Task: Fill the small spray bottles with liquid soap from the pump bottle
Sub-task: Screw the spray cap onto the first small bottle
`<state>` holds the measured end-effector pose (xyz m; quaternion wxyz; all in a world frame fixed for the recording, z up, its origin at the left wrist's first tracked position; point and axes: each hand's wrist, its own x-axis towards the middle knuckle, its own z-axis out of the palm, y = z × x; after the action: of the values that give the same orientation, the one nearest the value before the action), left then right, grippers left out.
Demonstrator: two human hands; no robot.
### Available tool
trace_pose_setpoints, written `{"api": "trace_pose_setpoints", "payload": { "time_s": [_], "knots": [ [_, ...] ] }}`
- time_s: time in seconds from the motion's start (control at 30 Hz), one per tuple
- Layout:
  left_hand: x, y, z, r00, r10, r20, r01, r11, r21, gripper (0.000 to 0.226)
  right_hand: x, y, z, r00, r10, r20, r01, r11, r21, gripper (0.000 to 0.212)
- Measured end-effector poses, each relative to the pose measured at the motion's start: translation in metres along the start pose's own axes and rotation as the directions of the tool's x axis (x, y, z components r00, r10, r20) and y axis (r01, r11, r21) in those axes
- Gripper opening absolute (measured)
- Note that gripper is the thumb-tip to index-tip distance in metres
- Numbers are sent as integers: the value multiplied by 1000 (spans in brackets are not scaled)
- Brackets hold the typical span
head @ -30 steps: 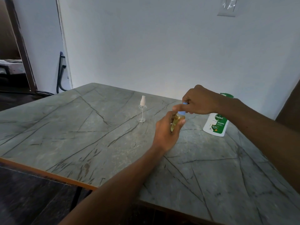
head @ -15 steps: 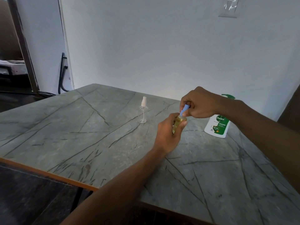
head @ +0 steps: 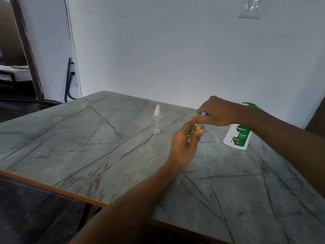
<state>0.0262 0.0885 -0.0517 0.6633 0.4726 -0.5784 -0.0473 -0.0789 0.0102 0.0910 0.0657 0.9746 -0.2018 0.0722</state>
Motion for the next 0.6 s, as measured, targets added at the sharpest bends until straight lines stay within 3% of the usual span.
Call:
{"api": "trace_pose_setpoints", "payload": {
  "time_s": [0.27,0.4,0.5,0.6],
  "knots": [
    [1,1,-3,991,-121,-48,118,992,-51,37,9,-12,7,979,117,-167,-123,992,-29,55],
    [2,2,-4,994,-92,-51,89,995,-55,32,9,-13,-1,978,182,-105,-186,982,-36,57],
    [2,4,-4,996,-78,-41,74,993,-93,26,-3,-16,-14,965,263,3,-261,955,144,56],
    [3,4,-7,993,-114,-29,109,983,-145,24,-25,-9,-9,920,374,-117,-284,841,461,58]
  ]
}}
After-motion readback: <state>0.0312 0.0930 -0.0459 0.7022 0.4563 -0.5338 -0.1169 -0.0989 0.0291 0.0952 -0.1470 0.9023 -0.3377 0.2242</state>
